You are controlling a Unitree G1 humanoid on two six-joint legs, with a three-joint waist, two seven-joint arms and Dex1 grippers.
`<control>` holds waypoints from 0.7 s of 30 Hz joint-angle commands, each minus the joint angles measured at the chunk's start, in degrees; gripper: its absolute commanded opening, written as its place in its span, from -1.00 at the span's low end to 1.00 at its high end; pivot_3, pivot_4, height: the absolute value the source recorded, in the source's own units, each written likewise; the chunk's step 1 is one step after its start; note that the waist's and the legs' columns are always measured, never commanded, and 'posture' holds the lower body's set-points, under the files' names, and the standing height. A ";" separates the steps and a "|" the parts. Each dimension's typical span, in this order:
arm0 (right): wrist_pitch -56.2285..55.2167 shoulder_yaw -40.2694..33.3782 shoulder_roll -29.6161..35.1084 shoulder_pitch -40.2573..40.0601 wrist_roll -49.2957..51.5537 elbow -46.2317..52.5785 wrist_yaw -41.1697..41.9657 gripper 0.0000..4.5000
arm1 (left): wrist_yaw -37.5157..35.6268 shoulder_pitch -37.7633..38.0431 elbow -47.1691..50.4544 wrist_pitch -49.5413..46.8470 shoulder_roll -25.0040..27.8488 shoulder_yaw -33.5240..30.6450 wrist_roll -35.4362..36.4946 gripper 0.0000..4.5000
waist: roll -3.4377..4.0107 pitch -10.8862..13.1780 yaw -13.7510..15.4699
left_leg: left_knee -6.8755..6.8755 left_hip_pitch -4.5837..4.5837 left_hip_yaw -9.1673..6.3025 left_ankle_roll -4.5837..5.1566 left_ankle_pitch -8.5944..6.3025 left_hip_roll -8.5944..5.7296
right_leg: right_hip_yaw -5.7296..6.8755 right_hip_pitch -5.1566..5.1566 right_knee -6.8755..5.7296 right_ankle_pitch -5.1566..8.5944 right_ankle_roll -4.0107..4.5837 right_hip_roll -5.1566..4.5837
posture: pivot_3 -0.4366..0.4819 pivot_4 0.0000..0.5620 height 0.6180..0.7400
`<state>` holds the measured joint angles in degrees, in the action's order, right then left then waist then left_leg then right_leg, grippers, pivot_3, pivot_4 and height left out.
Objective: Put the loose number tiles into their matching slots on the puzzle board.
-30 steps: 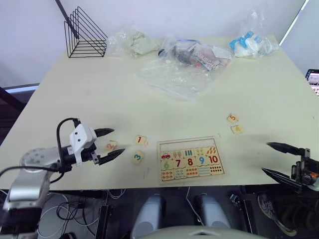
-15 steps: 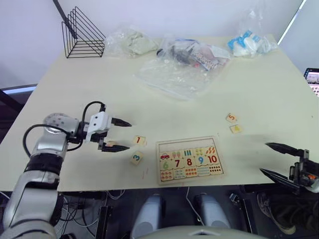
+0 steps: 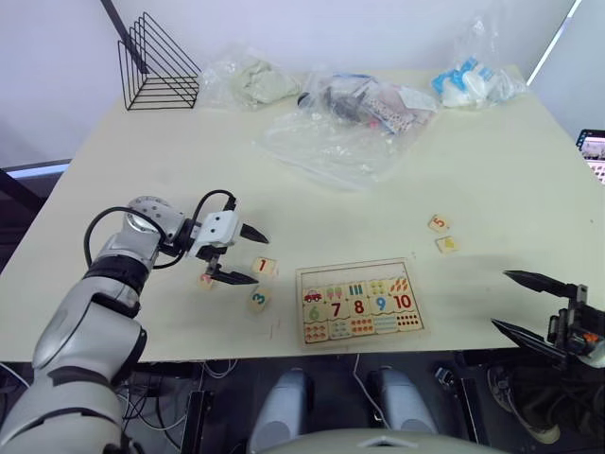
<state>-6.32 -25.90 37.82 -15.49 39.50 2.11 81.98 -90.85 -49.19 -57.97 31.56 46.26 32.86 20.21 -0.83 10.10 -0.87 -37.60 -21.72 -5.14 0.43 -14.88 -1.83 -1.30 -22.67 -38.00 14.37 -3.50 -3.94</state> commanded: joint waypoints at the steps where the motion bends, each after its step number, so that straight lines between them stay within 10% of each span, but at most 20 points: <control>1: -0.90 -2.07 0.23 -0.28 0.98 1.58 -0.23 1.00 | -1.65 0.17 -1.21 0.91 0.56 3.22 1.44 0.47 | 0.02 -0.01 0.01 | -0.03 0.00 0.00 0.00 0.00 0.00 | 0.00 0.01 -0.01 0.00 0.00 0.00 | -0.05 -0.47 1.00; 6: -1.03 -1.88 0.48 0.04 0.92 1.17 -0.01 1.00 | -1.65 1.00 -0.88 1.34 1.60 6.24 3.58 -0.59 | 0.03 -0.02 0.11 | -0.20 0.00 -0.06 0.00 0.00 0.02 | 0.01 0.11 -0.03 -0.02 -0.04 0.03 | -0.05 -0.47 1.00; 21: -0.80 -0.76 1.13 2.97 1.41 -1.43 3.97 1.00 | -1.65 2.57 10.41 -6.33 6.45 1.63 9.11 -0.59 | -0.01 0.03 -0.18 | -0.20 -0.07 -0.05 0.01 -0.01 0.08 | -0.05 0.04 0.00 -0.02 -0.03 0.14 | -0.05 -0.47 1.00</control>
<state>-6.62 -25.62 38.04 -12.86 39.58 0.72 84.72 -90.86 -46.56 -51.82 28.50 50.81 36.92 27.23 -0.84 10.13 -1.05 -37.81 -21.81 -5.21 0.44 -14.89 -1.74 -1.35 -22.65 -38.01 14.35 -3.53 -3.79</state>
